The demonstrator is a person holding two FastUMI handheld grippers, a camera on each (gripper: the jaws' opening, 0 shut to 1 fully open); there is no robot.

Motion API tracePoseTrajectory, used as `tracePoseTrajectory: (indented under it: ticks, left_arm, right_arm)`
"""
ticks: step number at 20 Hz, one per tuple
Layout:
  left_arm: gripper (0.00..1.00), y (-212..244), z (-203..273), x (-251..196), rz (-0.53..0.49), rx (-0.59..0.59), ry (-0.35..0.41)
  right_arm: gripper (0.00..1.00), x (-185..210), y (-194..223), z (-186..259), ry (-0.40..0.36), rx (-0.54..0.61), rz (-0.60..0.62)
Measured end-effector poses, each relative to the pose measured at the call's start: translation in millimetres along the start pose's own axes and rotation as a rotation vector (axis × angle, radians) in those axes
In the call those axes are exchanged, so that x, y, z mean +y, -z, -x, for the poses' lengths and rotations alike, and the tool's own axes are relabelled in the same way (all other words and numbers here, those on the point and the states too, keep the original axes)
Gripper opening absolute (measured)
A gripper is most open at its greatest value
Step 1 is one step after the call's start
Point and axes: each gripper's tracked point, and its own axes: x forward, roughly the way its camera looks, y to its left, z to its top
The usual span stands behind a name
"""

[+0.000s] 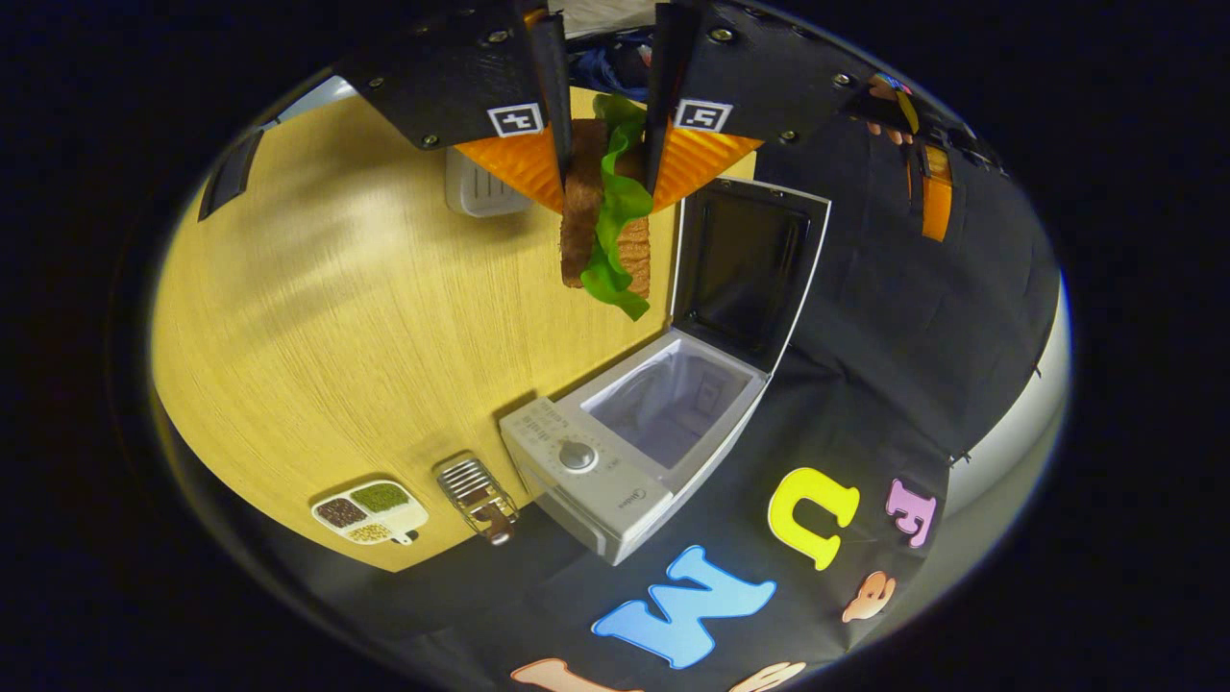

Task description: Open the microwave oven with the left hand, put the food in, and close the microwave oven.

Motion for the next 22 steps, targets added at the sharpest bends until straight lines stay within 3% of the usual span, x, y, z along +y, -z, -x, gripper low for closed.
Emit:
tracePoseTrajectory:
  ticks: [4,5,12,22]
  left_arm:
    - [0.94,-12,-24,28,0.032,-0.022,0.002]
    - [0.99,-15,-28,36,0.030,-0.028,-0.001]
    - [0.95,-7,-59,87,0.007,-0.024,-0.005]
    - [0.95,8,-85,156,0.006,-0.017,-0.020]
  right_arm:
    - [0.35,32,-10,-31,-0.025,-0.032,-0.025]
    - [0.35,39,-13,-39,-0.026,-0.039,-0.021]
    - [0.35,88,-41,-96,-0.045,-0.146,0.031]
    - [0.35,107,-92,-176,0.011,-0.316,0.017]
